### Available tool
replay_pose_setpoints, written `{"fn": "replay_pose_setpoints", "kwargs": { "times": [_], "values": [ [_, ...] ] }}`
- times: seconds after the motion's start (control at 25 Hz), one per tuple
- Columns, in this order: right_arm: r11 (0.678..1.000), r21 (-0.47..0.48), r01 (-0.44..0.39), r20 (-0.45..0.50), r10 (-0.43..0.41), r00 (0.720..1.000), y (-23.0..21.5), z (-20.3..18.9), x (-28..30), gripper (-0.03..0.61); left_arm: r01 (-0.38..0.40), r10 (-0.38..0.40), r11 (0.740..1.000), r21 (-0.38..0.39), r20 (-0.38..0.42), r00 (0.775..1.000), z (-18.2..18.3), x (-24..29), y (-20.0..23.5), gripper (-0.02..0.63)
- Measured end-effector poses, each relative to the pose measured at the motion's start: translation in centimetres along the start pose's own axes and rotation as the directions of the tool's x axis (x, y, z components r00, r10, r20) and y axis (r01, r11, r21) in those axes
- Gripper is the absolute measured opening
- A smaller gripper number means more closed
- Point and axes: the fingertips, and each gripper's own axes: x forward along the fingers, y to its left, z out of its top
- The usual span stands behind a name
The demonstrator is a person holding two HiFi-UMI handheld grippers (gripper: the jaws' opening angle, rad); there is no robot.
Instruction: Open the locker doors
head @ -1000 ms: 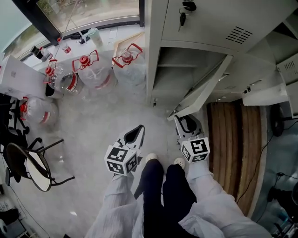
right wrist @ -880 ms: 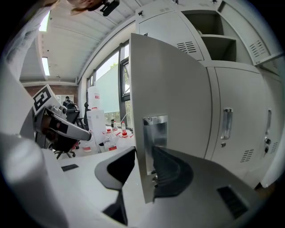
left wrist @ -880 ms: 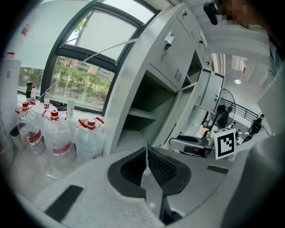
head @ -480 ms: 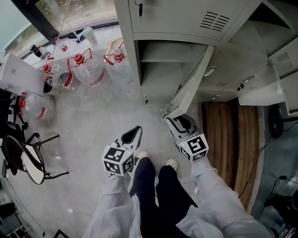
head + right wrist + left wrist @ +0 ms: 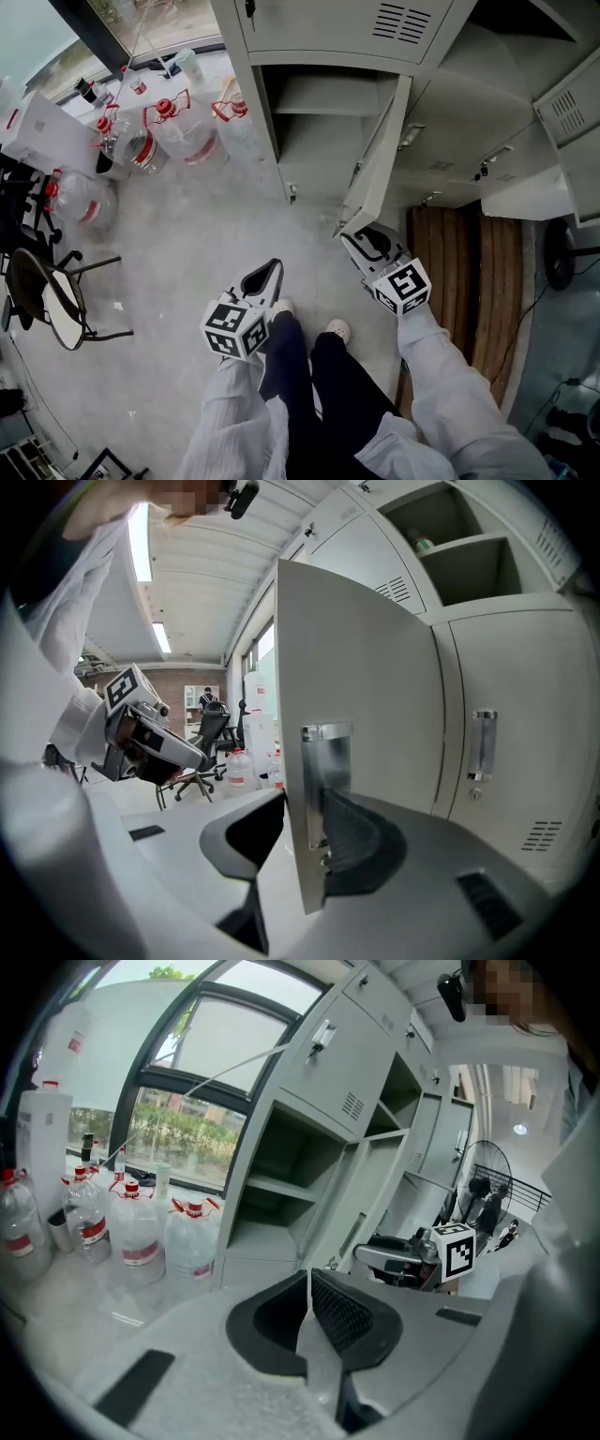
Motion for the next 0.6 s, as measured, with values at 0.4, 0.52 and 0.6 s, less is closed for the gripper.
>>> {"fn": "replay_pose_setpoints", "kwargs": {
  "times": [0.4, 0.52, 0.6],
  "values": [
    [0.991, -0.051, -0.127, -0.01, 0.127, 0.992, -1.3, -0.8, -3.0, 0.127, -0.014, 0.015, 1.0, 0.013, -0.009, 1.0, -0.7, -0.2, -2.3, 0.018],
    [0.984, -0.064, -0.168, -0.023, 0.167, 0.986, -1.6, -1.1, -3.7, 0.127, -0.019, 0.019, 1.0, 0.008, -0.015, 1.0, -1.0, 0.0, -2.5, 0.018],
    [0.979, -0.07, -0.189, -0.03, 0.187, 0.982, -1.9, -1.2, -4.1, 0.127, -0.02, 0.02, 1.0, 0.004, -0.019, 1.0, -1.3, 0.1, -2.8, 0.018]
  ]
}}
